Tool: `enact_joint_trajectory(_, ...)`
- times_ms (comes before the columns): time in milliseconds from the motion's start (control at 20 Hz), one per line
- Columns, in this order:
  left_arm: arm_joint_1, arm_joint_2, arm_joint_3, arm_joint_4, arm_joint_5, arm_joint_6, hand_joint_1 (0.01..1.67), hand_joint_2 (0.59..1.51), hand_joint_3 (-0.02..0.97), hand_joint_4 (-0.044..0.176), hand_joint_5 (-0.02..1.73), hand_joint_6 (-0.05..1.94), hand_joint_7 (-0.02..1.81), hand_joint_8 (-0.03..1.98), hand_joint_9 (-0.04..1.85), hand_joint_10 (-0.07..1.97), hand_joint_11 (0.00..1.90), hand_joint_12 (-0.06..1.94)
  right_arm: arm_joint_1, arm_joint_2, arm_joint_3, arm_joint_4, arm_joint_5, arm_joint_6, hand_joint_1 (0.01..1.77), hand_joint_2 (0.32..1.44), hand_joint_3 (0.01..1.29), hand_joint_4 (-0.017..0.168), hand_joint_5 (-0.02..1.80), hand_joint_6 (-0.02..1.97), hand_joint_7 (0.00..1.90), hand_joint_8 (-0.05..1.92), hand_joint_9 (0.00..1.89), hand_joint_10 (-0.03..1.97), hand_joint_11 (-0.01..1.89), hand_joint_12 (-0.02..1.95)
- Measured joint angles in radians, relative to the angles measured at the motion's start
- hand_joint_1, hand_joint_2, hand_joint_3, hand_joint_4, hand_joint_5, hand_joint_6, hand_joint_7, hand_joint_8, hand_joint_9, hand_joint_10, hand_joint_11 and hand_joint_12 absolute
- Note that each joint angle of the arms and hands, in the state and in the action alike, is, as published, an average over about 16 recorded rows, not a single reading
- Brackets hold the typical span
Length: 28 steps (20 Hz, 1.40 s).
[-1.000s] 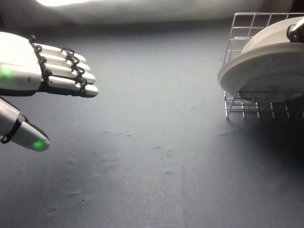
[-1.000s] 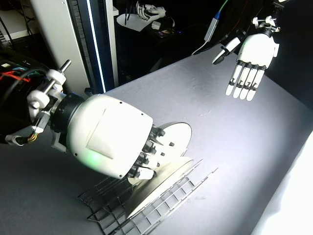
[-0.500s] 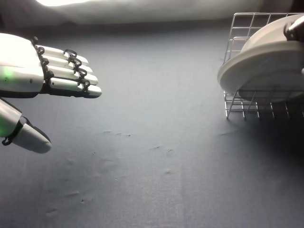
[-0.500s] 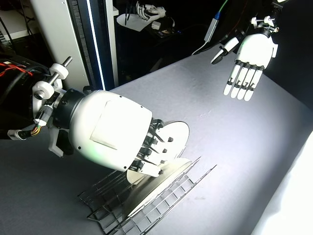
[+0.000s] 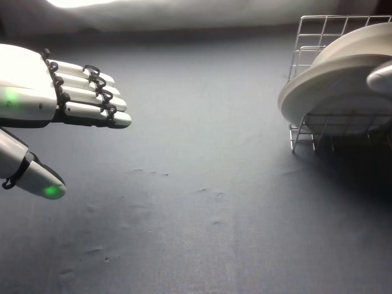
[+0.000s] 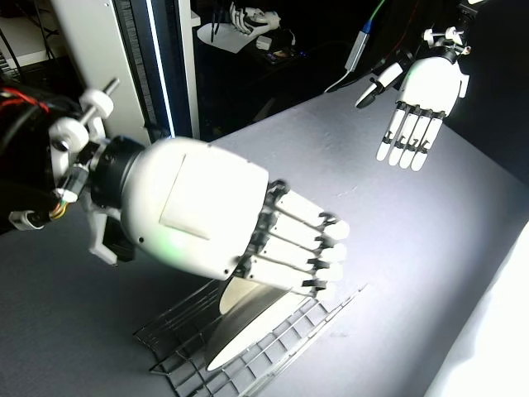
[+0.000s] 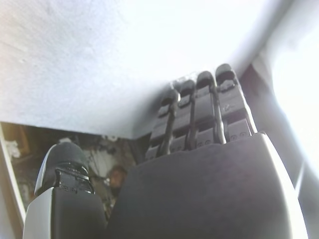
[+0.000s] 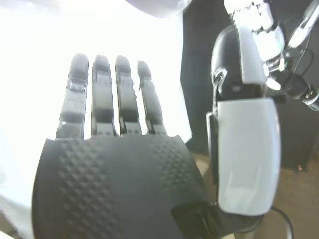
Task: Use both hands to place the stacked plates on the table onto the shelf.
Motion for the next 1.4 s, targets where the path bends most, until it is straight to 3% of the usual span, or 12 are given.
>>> enact_joint_trajectory(250,0.0,0.005,-0.029,0.005,-0.04,0.017,0.01,1.092,0.015,0.007,0.02,0.01,0.02,0.0,0.02,0.0,0.02,0.01,0.044,-0.018,-0.001,-0.139,0.048,0.0,0.7,0.93,0.01,-0.004,0.09,0.02,0.08,0.01,0.07,0.02,0.02,0.14)
enact_joint_trajectory(450,0.0,0.015,-0.061,0.009,-0.077,0.051,0.01,1.093,0.015,0.007,0.02,0.01,0.02,0.0,0.02,0.0,0.02,0.01,0.061,-0.04,-0.002,-0.303,0.125,-0.004,0.62,0.88,0.01,-0.002,0.02,0.02,0.02,0.01,0.02,0.02,0.02,0.0)
enact_joint_trajectory(750,0.0,0.037,-0.12,0.012,-0.12,0.113,0.01,1.094,0.015,0.007,0.02,0.01,0.02,0.0,0.02,0.0,0.02,0.01,0.064,-0.069,-0.002,-0.546,0.272,-0.018,0.54,0.83,0.01,0.002,0.02,0.02,0.01,0.01,0.01,0.02,0.02,-0.02)
enact_joint_trajectory(1000,0.0,0.055,-0.159,0.013,-0.127,0.156,0.01,1.094,0.015,0.007,0.02,0.01,0.02,0.0,0.02,0.0,0.02,0.01,0.062,-0.084,-0.002,-0.66,0.371,-0.038,0.52,0.82,0.01,0.004,0.02,0.02,0.01,0.01,0.01,0.02,0.02,-0.02)
enact_joint_trajectory(1400,0.0,0.066,-0.191,0.013,-0.126,0.168,0.01,1.095,0.014,0.007,0.02,0.01,0.02,0.0,0.02,0.0,0.02,0.01,0.061,-0.089,-0.002,-0.701,0.42,-0.059,0.52,0.82,0.01,0.005,0.02,0.02,0.01,0.01,0.02,0.02,0.02,-0.02)
